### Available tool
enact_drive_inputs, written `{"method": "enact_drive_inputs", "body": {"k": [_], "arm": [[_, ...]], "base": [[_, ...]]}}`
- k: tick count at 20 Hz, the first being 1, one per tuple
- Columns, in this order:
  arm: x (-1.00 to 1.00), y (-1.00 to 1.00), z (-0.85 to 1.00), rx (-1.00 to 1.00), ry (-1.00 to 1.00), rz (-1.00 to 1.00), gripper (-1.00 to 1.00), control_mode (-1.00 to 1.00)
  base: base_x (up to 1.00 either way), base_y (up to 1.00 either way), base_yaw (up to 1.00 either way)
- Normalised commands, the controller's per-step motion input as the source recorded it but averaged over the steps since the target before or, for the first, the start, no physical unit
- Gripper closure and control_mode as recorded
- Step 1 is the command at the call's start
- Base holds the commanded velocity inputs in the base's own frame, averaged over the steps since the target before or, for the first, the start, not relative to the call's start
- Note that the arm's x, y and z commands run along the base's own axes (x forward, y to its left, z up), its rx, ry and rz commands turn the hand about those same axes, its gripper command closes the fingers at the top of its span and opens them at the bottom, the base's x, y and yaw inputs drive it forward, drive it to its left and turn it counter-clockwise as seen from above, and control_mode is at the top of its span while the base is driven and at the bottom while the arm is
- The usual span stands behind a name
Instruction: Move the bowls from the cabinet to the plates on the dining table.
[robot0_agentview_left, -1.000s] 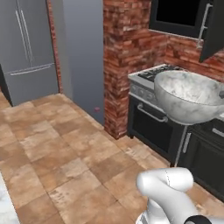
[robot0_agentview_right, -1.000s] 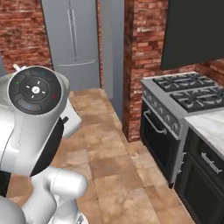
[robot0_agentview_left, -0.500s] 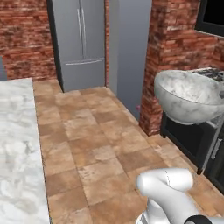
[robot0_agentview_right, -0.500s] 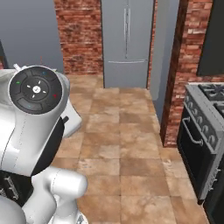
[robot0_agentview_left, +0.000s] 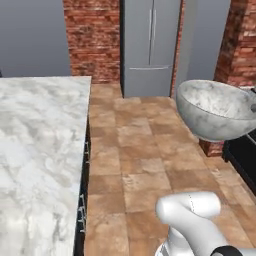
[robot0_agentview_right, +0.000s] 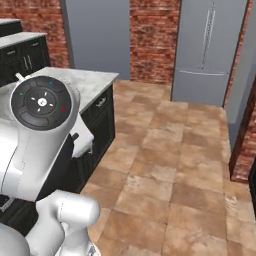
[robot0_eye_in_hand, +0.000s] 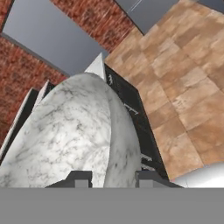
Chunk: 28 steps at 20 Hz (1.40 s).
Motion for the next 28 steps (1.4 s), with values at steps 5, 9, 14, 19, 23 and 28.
{"method": "enact_drive_inputs", "body": {"k": [5, 9, 14, 19, 23, 28], "arm": [[0.00, 0.00, 0.00, 0.00, 0.00, 0.00, 1.00, 1.00], [0.00, 0.00, 0.00, 0.00, 0.00, 0.00, 1.00, 1.00], [0.00, 0.00, 0.00, 0.00, 0.00, 0.00, 1.00, 1.00], [0.00, 0.00, 0.00, 0.00, 0.00, 0.00, 1.00, 1.00], [0.00, 0.00, 0.00, 0.00, 0.00, 0.00, 1.00, 1.00], [0.00, 0.00, 0.00, 0.00, 0.00, 0.00, 1.00, 1.00]], "base": [[-0.63, 0.00, 0.47], [-0.89, 0.00, 0.43], [-0.85, 0.11, 0.43], [-0.54, 0.62, 0.35], [-0.21, 1.00, 0.30], [0.48, 1.00, 0.15]]}}
